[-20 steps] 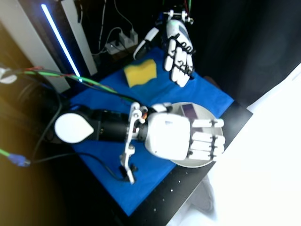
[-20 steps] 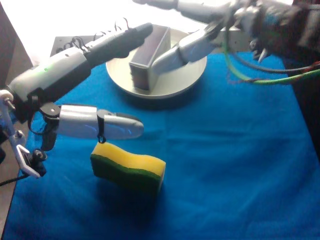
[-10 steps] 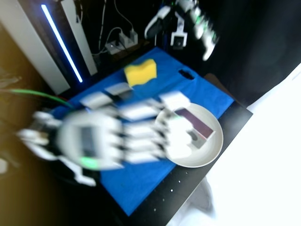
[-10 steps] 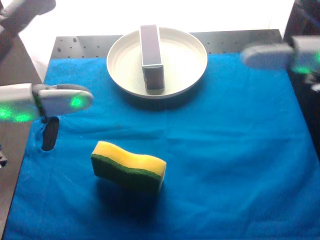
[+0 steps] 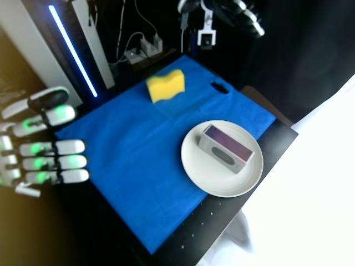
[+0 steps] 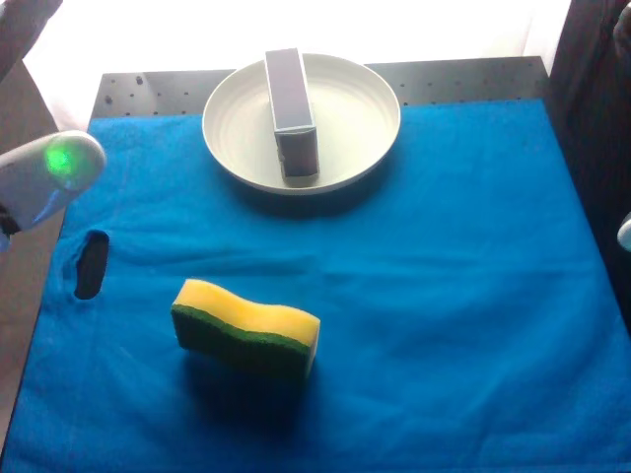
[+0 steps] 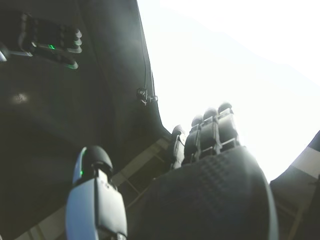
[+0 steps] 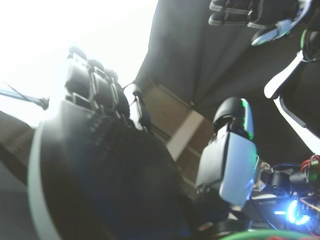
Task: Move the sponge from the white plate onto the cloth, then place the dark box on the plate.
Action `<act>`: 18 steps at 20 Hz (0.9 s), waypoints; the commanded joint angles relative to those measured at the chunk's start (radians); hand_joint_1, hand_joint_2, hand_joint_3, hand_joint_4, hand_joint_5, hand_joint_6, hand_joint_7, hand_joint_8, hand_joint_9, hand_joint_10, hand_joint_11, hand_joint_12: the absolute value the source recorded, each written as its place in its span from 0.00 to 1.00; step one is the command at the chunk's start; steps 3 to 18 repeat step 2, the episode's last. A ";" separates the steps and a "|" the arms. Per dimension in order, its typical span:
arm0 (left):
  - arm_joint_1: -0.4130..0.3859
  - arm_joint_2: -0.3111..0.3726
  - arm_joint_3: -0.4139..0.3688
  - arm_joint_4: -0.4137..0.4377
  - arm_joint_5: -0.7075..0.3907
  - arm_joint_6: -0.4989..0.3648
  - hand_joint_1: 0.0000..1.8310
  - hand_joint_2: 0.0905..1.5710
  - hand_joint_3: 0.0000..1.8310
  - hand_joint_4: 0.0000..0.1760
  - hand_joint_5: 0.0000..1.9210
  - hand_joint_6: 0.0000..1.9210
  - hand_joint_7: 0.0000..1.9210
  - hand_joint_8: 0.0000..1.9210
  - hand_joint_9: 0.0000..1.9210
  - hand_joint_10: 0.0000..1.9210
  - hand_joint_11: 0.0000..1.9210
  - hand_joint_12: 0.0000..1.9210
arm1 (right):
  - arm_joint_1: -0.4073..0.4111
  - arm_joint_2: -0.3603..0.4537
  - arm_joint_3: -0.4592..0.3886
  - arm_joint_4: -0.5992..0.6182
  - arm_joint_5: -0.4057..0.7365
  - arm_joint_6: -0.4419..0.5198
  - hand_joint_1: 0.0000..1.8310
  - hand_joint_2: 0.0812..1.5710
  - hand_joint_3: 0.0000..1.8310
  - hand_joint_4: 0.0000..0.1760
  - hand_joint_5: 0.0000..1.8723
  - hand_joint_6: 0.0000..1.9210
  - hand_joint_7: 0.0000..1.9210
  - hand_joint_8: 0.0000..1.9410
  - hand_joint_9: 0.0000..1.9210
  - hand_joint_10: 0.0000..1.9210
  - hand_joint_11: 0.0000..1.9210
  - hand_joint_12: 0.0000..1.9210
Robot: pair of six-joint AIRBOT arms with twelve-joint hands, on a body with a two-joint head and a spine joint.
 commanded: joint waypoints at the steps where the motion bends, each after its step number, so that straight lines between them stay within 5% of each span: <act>1: -0.008 0.012 0.008 -0.002 -0.136 0.001 0.09 0.65 0.01 0.59 0.00 0.00 0.00 0.00 0.00 0.00 0.02 0.01 | 0.009 0.007 0.003 0.030 0.130 0.008 0.34 0.57 0.01 1.00 0.00 0.00 0.00 0.00 0.00 0.00 0.00 0.00; 18: -0.008 0.012 0.011 -0.001 -0.136 0.001 0.09 0.65 0.01 0.59 0.00 0.00 0.00 0.00 0.00 0.00 0.02 0.01 | 0.009 0.006 0.003 0.023 0.131 0.007 0.34 0.57 0.01 1.00 0.00 0.00 0.00 0.00 0.00 0.00 0.00 0.00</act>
